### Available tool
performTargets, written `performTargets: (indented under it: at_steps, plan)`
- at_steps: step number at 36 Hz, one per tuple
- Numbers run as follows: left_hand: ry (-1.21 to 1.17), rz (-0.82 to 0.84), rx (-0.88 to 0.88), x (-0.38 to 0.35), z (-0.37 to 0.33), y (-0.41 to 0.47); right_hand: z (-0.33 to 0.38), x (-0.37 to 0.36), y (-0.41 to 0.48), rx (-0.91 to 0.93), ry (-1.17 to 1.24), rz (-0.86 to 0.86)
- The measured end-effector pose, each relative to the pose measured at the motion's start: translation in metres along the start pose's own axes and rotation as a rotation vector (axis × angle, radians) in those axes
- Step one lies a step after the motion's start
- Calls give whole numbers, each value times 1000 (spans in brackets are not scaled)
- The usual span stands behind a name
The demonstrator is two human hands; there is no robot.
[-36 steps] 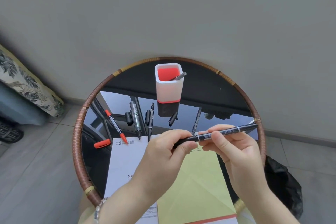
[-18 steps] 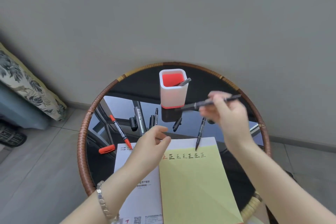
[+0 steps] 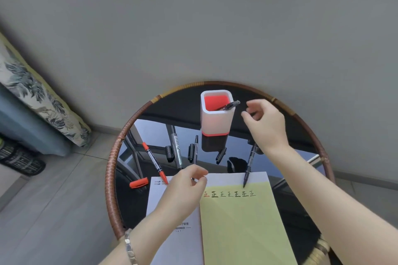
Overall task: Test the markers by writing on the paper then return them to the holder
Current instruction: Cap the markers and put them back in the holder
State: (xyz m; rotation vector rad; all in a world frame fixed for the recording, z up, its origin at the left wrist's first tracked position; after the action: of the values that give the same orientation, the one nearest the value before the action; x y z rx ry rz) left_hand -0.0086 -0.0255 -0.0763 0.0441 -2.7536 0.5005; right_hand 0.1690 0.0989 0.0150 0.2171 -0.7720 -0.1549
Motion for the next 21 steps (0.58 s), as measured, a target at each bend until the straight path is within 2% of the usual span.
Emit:
performTargets:
  at_steps: [2,5,8,11,17,21]
  plan:
    - [4,2,-4,-4,-1,2,-26,-2,-13,-95,-39,43]
    - [12,5,-5,-11,-2,6,-63,-23,-37,-259,-221,281]
    - [24,15,-4,-17,-4,8,-83,-43,-59,-321,-415,464]
    - [58,5,-16,-19,-7,11,-89,-49,-63,-344,-418,435]
    - [146,-45,-51,-24,-18,30,-106,-45,-70,-540,-134,419]
    - [282,-106,-166,-33,-35,53,-105,-27,-75,-528,-27,404]
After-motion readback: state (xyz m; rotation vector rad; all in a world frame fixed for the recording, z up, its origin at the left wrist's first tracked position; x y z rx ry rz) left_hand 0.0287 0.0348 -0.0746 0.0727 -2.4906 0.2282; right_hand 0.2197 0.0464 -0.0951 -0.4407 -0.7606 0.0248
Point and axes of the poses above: each hand's wrist, its own y-axis towards the middle knuckle, its own x-axis out of the back of the hand, z = x × y, the point moved 9 cm from there along y, towards the middle knuckle, and after that the axes turned 10 degrees about -y, right-handed, at the moved point
